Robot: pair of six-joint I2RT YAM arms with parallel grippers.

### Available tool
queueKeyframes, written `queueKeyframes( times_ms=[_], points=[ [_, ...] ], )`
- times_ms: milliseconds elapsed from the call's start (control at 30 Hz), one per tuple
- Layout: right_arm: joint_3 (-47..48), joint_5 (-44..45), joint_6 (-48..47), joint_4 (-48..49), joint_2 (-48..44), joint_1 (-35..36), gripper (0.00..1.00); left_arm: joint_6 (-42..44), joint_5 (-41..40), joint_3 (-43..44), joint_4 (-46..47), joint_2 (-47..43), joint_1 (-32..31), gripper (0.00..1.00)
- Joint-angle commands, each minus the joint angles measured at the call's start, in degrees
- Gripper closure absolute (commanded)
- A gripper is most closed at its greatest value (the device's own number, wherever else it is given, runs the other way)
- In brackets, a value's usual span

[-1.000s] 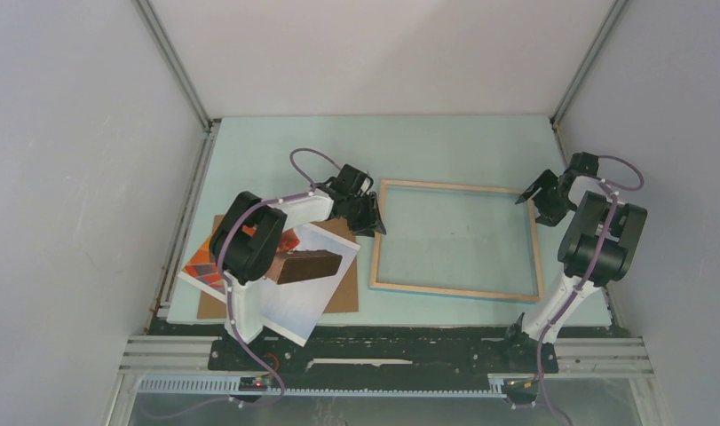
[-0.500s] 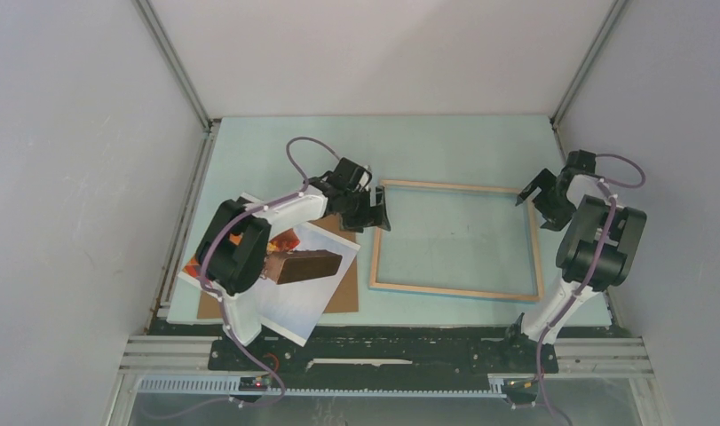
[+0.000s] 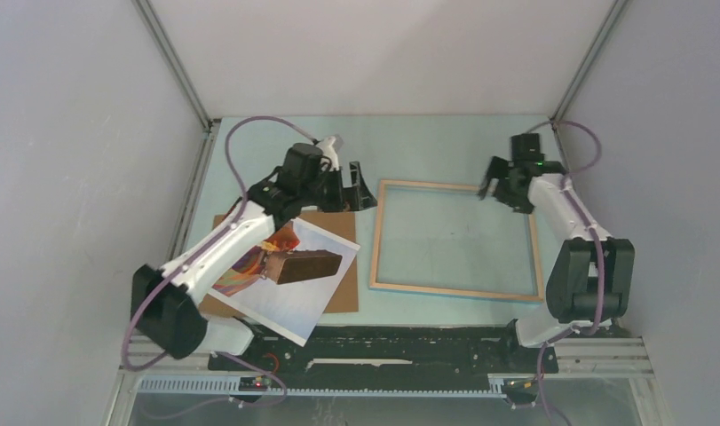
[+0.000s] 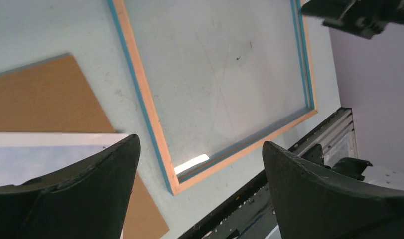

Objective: Put the photo into the frame
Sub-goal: Adjust the photo frame at the center of the board.

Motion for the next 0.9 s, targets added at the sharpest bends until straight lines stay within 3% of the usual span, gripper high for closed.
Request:
queueKeyframes(
  times_ms=[0,233,367,500,667,867],
  points=[
    [-2.7,-1.0,-6.4,-3.7,-4.9,18.3,0.06,2.0,-1.4,-6.0,0.0,-10.1,2.5,0.01],
    [-6.2,2.7,-11.0,-4.0,-6.0,48.8,0.08,3.4,-9.4,-10.7,-2.4,-23.5,5.3,0.00],
    [-9.4,5.4,-10.7,-3.0,-4.2,58.6,0.12,3.2,-19.6,-12.1,-5.0,-29.8,6.3,0.00],
    [-10.2,7.0,-10.0,-3.6,-1.2,63.4,0.18,1.8,-28.8,-13.7,-7.8,-33.8,7.5,0.00],
    [-10.4,9.7,-9.6,-3.1,0.7,67.7,0.21,0.9,-29.1,-16.2,-7.8,-35.0,8.2,0.00],
    [-10.3,10.4,-9.7,-3.1,4.4,67.8,0.37,-1.0,-27.4,-17.5,-7.0,-34.5,8.5,0.00]
  ],
)
